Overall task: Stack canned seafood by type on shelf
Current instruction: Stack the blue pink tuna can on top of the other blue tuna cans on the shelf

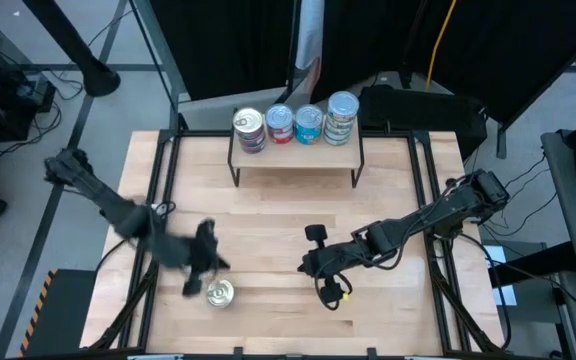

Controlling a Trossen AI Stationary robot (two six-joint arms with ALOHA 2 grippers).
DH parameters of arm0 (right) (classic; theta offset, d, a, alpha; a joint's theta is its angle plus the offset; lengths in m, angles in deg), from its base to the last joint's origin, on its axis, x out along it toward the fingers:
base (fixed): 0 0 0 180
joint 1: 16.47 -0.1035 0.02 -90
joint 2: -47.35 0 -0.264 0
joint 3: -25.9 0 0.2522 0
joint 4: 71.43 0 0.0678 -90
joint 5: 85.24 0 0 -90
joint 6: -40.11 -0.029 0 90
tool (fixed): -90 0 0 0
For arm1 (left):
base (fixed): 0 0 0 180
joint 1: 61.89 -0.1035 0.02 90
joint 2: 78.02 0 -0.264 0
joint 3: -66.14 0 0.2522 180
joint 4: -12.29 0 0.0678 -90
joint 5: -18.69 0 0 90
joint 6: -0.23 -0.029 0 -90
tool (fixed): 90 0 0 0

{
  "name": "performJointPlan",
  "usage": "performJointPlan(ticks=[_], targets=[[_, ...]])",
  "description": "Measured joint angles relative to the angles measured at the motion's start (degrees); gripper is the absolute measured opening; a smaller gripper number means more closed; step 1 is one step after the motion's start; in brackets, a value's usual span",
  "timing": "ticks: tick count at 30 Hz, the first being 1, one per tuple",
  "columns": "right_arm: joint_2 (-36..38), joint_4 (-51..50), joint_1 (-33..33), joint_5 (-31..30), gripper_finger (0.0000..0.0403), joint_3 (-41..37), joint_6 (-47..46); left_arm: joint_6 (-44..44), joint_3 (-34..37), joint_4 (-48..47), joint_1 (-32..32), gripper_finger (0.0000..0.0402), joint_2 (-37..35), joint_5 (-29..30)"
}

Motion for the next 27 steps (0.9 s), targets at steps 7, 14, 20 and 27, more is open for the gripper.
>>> performJointPlan(ticks=[7,14,20,27], targets=[[-3.7,4.1,-1.4,0.0,0.0,0.0,1.9,20.5,0.4,0.0,15.6,0.0003,14.0,6.9],[-10.3,8.6,-1.3,2.9,0.0,0.0,2.9,38.9,0.4,-4.8,21.1,0.0003,25.4,7.1],[-12.3,9.0,-1.3,3.2,0.0,0.0,2.7,46.5,0.4,-7.5,22.5,0.0002,30.0,5.9],[-12.3,9.5,-1.3,3.2,0.0,0.0,2.4,53.3,0.2,-8.5,25.4,0.0002,32.2,8.3]])
